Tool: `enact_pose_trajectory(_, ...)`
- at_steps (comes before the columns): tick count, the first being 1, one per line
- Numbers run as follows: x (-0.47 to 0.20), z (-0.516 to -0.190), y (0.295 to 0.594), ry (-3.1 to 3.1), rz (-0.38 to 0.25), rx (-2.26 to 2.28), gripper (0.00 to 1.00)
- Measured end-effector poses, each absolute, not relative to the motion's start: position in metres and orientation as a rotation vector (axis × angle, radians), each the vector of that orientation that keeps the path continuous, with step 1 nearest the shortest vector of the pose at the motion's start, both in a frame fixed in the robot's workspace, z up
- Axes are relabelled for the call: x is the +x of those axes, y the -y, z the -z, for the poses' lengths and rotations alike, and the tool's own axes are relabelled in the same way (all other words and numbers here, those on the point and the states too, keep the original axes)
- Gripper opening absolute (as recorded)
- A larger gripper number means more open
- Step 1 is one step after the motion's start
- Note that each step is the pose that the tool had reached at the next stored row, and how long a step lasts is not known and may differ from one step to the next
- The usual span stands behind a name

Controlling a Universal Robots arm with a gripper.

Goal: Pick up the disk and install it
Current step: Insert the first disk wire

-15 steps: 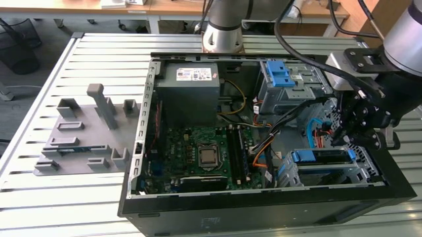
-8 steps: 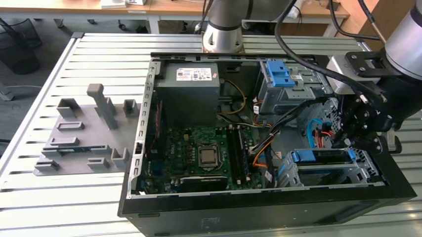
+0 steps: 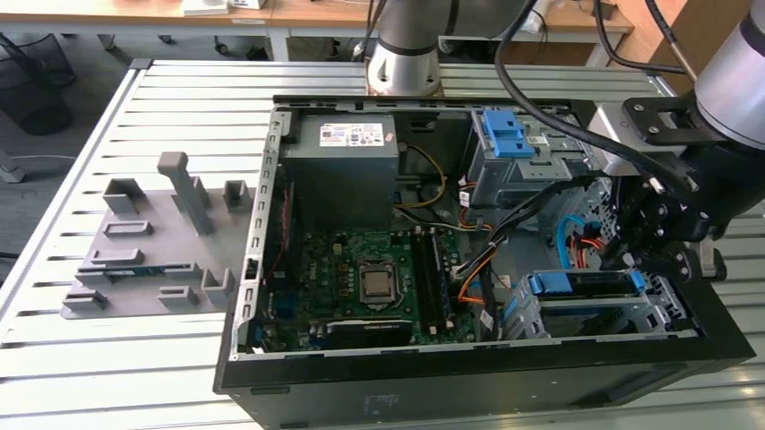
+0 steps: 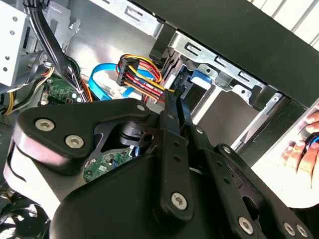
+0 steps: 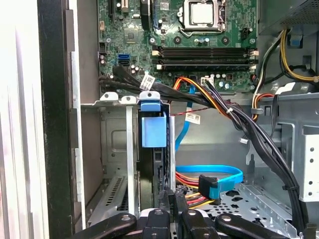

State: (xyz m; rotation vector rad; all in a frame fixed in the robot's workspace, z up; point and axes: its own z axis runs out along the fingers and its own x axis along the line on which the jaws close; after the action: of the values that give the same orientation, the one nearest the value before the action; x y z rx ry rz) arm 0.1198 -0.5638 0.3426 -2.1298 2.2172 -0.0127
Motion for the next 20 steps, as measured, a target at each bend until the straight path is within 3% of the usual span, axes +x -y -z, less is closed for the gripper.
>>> enact_pose_trajectory(20,0.1176,-0.3365,0.5676,-2.206,0.013,-2.131,0.16)
